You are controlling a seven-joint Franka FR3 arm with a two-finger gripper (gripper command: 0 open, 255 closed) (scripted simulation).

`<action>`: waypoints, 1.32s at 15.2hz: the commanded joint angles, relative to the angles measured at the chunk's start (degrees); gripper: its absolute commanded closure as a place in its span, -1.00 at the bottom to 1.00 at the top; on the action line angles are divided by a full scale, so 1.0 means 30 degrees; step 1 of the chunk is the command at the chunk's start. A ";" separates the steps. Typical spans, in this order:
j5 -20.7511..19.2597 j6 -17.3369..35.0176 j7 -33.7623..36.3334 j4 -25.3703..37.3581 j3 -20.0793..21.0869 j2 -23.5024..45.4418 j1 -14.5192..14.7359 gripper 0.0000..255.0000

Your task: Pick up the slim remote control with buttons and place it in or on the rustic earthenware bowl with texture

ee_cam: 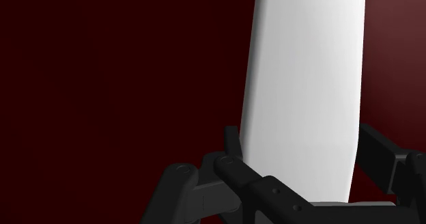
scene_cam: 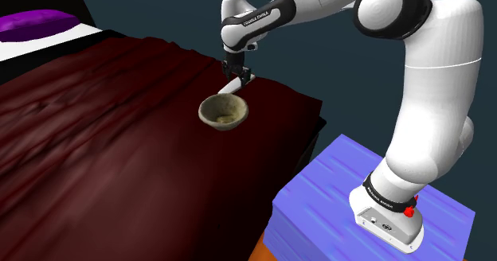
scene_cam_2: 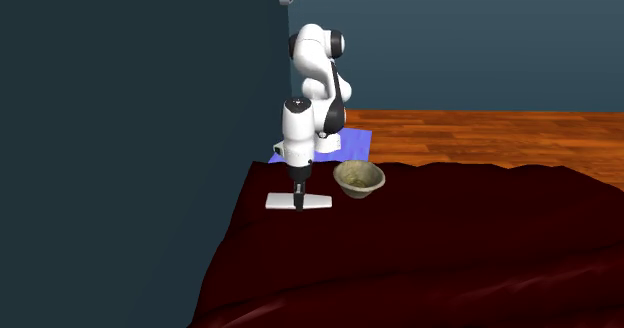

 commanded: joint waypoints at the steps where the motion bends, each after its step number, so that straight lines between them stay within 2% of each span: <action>1: 0.0065 -0.0392 -0.0031 0.0169 0.0034 -0.0229 -0.0011 1.00; 20: 0.0445 -0.4780 -0.0321 0.3493 0.0213 -0.1330 0.0009 1.00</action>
